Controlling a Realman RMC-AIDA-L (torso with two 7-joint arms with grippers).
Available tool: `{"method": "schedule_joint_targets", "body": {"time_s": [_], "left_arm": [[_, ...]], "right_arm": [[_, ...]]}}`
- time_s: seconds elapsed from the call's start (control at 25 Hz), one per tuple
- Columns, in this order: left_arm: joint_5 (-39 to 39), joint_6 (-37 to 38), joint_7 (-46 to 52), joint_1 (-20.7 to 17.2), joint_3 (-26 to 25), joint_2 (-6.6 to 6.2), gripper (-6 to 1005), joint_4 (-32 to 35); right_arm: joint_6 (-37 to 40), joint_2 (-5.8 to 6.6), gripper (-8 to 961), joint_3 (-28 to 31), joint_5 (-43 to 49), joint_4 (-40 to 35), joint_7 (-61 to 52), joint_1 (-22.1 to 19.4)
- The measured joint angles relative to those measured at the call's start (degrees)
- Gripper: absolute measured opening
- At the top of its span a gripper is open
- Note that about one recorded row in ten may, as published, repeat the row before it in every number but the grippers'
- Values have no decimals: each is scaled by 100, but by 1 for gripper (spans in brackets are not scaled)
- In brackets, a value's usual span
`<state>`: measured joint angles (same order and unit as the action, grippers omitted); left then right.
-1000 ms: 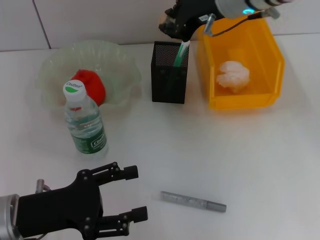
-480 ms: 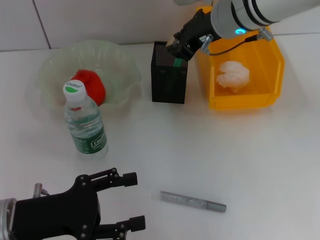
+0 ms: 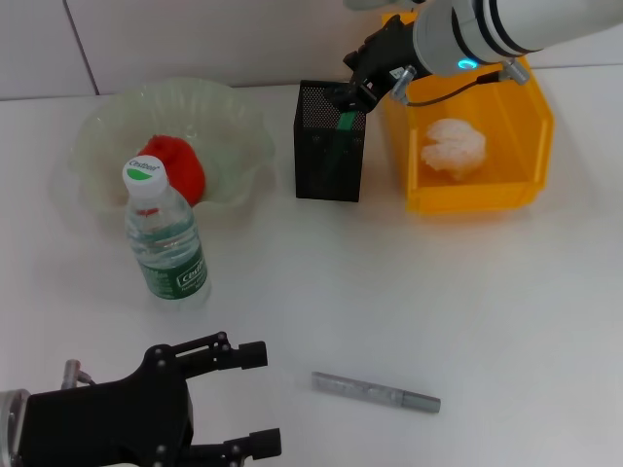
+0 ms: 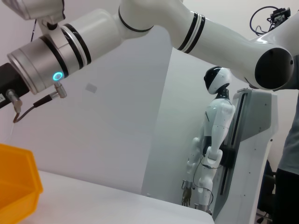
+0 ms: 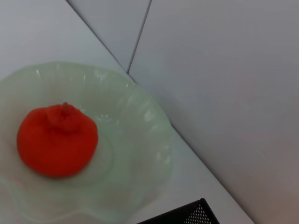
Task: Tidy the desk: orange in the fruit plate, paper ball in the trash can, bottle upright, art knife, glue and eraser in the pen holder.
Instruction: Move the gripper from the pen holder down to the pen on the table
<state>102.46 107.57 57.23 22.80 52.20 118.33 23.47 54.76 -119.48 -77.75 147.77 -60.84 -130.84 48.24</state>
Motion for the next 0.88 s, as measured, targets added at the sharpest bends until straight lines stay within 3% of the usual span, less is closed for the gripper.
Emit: {"method": "schedule_joint_targets", "body": {"time_s": [0.16,0.24,0.56,0.72,0.88], "left_arm": [[13,14,8,-10,0,-2,813,22],[13,18,10,-11,0,-6,813,22],[13,28,10,-34,0,-19,813,84],[13,30,29,-48,1,-21,813,110],[11,46,52,-111,1,-26,813,190]], "right_arm": [[174,11,387,-20,-5,-230,-156,-71],[359,11,467,7,-3,-473,-280,-133],[2496,32,773,469,15,-2775,-1104,-509],[4171,36,772,981,-170,-3273,-1257,-334],[5492,66,771,1193,-661,-2836,-1230,-124]]}}
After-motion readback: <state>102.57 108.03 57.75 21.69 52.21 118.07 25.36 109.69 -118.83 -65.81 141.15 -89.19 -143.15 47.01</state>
